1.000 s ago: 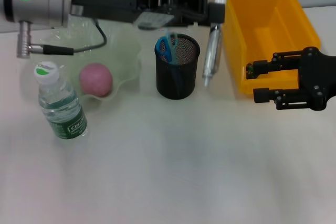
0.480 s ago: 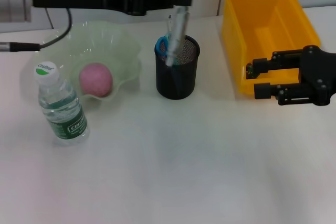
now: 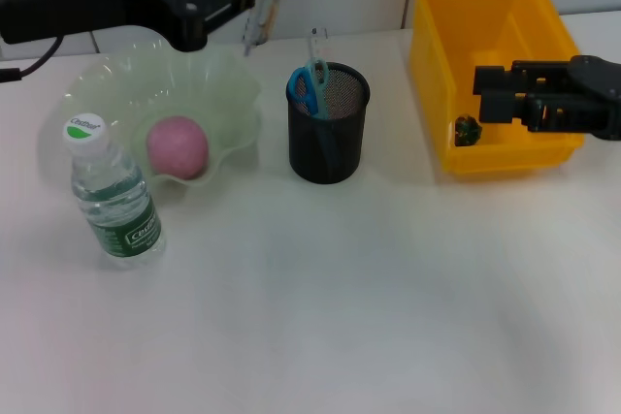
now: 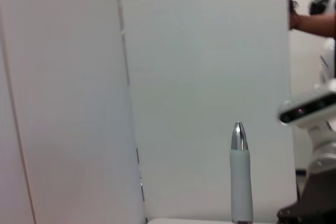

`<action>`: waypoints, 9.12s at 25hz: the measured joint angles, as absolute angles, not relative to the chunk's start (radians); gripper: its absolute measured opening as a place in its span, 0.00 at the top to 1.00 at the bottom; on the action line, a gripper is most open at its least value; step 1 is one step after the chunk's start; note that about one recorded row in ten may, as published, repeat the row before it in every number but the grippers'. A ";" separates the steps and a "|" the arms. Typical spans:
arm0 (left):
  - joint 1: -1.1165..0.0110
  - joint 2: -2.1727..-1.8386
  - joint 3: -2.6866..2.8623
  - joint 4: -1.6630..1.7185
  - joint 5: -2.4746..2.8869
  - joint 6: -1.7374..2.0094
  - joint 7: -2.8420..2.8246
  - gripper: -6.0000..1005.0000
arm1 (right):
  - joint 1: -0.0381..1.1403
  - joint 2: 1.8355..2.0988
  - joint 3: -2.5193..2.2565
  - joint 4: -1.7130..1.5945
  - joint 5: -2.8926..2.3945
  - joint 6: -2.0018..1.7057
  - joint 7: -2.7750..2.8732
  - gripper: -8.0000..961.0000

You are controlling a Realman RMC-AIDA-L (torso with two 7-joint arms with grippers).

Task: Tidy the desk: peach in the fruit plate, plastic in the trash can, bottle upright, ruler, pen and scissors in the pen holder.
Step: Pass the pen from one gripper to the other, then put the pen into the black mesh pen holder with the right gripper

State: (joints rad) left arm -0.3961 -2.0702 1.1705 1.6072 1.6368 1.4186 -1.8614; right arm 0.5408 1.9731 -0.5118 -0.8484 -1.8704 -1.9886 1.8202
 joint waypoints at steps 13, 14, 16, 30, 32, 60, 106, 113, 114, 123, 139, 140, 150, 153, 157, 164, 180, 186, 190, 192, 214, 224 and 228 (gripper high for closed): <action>-0.367 -2.072 1.253 1.568 1.627 1.389 -1.476 0.85 | 0.582 1.952 -0.483 -0.616 -1.860 -1.985 2.028 0.34; -0.362 -2.072 1.260 1.568 1.626 1.383 -1.452 0.85 | 0.583 1.952 -0.484 -0.597 -1.853 -1.986 2.046 0.34; -0.342 -2.072 1.298 1.568 1.623 1.348 -1.356 0.85 | 0.584 1.950 -0.484 -0.549 -1.833 -1.994 2.105 0.34; -0.264 -2.073 1.395 1.523 1.508 1.250 -0.926 0.85 | 0.606 1.936 -0.493 -0.474 -1.807 -2.048 2.246 0.34; -0.250 -2.073 1.401 1.510 1.462 1.249 -0.847 0.85 | 0.614 1.918 -0.494 -0.441 -1.807 -2.049 2.268 0.34; -0.207 -2.075 1.685 1.073 0.994 1.139 0.308 0.85 | 0.635 1.864 -0.586 -0.412 -1.857 -2.011 2.571 0.34; -0.264 -2.071 1.822 0.977 0.938 1.077 0.561 0.85 | 0.703 1.862 -0.640 -0.450 -2.015 -1.975 2.631 0.35; -0.249 -2.070 1.832 0.991 0.941 1.083 0.556 0.85 | 0.718 1.859 -0.640 -0.467 -2.038 -1.985 2.640 0.36; -0.248 -2.070 1.834 0.992 0.941 1.083 0.556 0.85 | 0.721 1.859 -0.641 -0.467 -2.038 -1.986 2.641 0.37; -0.239 -2.069 1.843 1.017 0.942 1.101 0.549 0.85 | 0.724 1.859 -0.661 -0.473 -2.039 -1.985 2.643 0.44; -0.250 -2.072 1.849 1.005 0.940 1.098 0.549 0.85 | 0.730 1.866 -0.673 -0.474 -2.039 -1.987 2.638 0.59; -0.250 -2.072 1.849 1.005 0.940 1.098 0.549 0.85 | 0.730 1.866 -0.673 -0.474 -2.039 -1.987 2.638 0.59; -0.248 -2.071 1.852 1.003 0.941 1.097 0.549 0.84 | 0.725 1.883 -0.690 -0.526 -2.037 -1.996 2.638 0.64; -0.246 -2.071 1.852 1.003 0.941 1.097 0.549 0.83 | 0.725 1.883 -0.690 -0.527 -2.037 -1.997 2.639 0.69; -0.245 -2.071 1.853 1.003 0.940 1.096 0.549 0.83 | 0.727 1.883 -0.690 -0.528 -2.037 -1.998 2.641 0.78; -0.244 -2.071 1.859 1.003 0.939 1.094 0.549 0.82 | 0.727 1.890 -0.690 -0.544 -2.039 -1.999 2.630 0.77; -0.243 -2.073 1.862 1.001 0.938 1.093 0.553 0.80 | 0.724 1.912 -0.704 -0.607 -2.040 -2.014 2.630 0.82; -0.240 -2.077 1.864 0.991 0.924 1.093 0.556 0.79 | 0.725 1.912 -0.704 -0.606 -2.039 -2.015 2.629 0.83; -0.236 -2.077 1.869 0.992 0.913 1.093 0.559 0.79 | 0.724 1.912 -0.704 -0.605 -2.039 -2.017 2.629 0.83; -0.236 -2.077 1.869 0.992 0.913 1.093 0.559 0.78 | 0.724 1.911 -0.704 -0.605 -2.039 -2.020 2.629 0.83; -0.220 -2.071 1.885 0.998 0.828 1.101 0.527 0.25 | 0.704 1.914 -0.697 -0.614 -2.037 -2.023 2.619 0.85; -0.110 -2.061 1.819 1.199 0.945 1.092 0.033 0.19 | 0.682 1.881 -0.668 -0.659 -2.033 -2.024 2.609 0.85; -0.077 -2.061 1.774 1.273 1.022 1.104 -0.282 0.19 | 0.676 1.868 -0.641 -0.667 -2.033 -2.024 2.576 0.85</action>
